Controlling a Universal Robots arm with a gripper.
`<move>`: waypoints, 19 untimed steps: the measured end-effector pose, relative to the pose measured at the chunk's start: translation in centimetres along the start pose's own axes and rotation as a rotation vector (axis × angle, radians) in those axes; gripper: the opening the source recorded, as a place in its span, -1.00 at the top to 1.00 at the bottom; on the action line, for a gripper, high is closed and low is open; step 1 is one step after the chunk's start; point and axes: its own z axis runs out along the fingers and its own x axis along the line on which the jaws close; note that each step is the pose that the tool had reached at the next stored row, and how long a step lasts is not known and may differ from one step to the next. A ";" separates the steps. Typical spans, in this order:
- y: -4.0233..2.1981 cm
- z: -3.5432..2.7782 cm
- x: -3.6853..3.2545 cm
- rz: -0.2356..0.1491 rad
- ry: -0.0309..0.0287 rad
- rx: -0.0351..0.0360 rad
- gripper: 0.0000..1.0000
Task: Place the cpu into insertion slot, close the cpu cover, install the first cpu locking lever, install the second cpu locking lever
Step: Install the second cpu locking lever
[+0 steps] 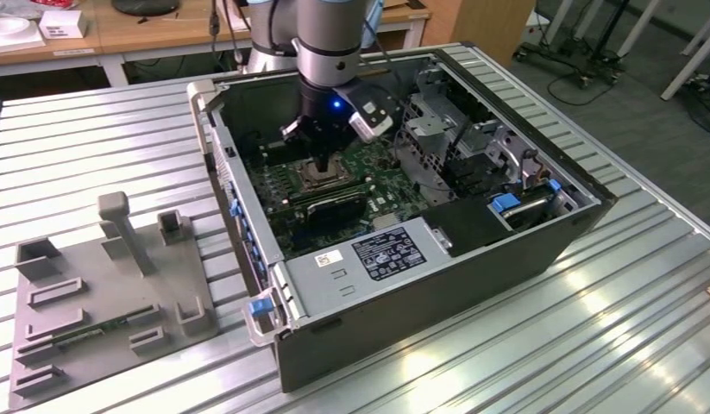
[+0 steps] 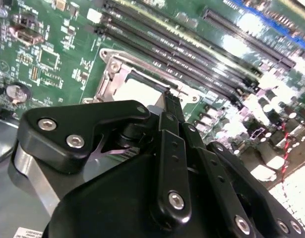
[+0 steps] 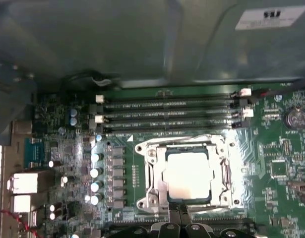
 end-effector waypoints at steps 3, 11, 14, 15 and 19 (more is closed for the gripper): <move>0.58 0.04 0.03 0.000 0.0000 -0.0004 0.80; 0.92 0.11 -0.77 0.000 -0.0001 -0.0007 0.80; 1.10 0.10 -0.79 0.000 0.0000 -0.0008 0.80; 1.17 0.08 -0.79 0.000 0.0000 -0.0009 0.80; 1.38 0.06 -0.90 0.000 0.0000 -0.0009 0.80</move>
